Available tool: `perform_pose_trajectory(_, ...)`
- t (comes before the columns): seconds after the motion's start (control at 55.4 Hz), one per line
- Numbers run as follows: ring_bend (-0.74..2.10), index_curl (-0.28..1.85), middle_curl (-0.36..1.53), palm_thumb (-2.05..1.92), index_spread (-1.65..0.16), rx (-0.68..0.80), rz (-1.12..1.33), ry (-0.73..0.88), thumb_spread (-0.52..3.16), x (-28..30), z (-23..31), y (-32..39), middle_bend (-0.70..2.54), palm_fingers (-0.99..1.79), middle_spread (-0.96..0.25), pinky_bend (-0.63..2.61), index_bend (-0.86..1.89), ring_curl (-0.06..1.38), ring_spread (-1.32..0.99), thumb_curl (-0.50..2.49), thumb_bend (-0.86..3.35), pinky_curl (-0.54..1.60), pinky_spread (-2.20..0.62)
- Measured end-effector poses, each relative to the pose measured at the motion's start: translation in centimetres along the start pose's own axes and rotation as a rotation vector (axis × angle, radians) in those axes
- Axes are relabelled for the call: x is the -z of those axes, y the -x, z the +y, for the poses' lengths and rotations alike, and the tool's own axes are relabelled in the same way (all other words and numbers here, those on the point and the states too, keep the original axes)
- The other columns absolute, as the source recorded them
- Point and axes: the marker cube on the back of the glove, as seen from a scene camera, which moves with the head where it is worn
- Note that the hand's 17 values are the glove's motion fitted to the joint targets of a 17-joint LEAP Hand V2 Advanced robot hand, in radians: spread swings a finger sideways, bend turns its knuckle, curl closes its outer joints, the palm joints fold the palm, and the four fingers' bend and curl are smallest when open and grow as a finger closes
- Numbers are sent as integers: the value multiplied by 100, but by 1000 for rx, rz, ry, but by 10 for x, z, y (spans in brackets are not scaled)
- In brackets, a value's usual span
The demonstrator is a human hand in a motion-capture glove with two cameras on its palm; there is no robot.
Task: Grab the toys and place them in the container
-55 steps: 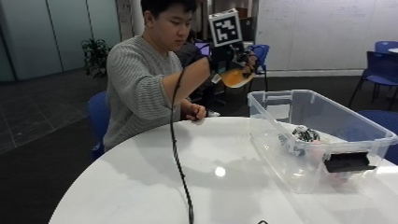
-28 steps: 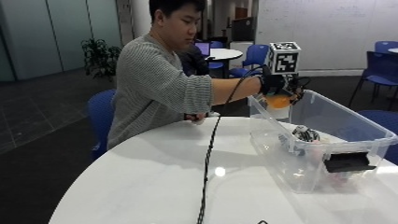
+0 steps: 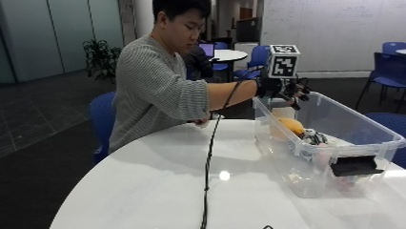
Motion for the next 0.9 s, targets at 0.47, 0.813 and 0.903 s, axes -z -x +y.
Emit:
perform_pose_trajectory(0.47, 53, 45, 40, 3, -40, 101, 168, -304, 137, -15, 325, -70, 17, -1, -17, 120, 22, 39, -17, 40, -1, 34, 1)
perform_pose_trajectory(0.813, 45, 47, 39, 4, -40, -235, 178, -334, 140, -65, 459, -79, 18, 0, -17, 109, 23, 36, -14, 36, -1, 31, 2)
perform_pose_trajectory(0.903, 43, 47, 39, 4, -40, -185, 151, -333, 141, -89, 488, -48, 18, 1, -17, 107, 24, 36, -14, 35, -1, 30, 2)
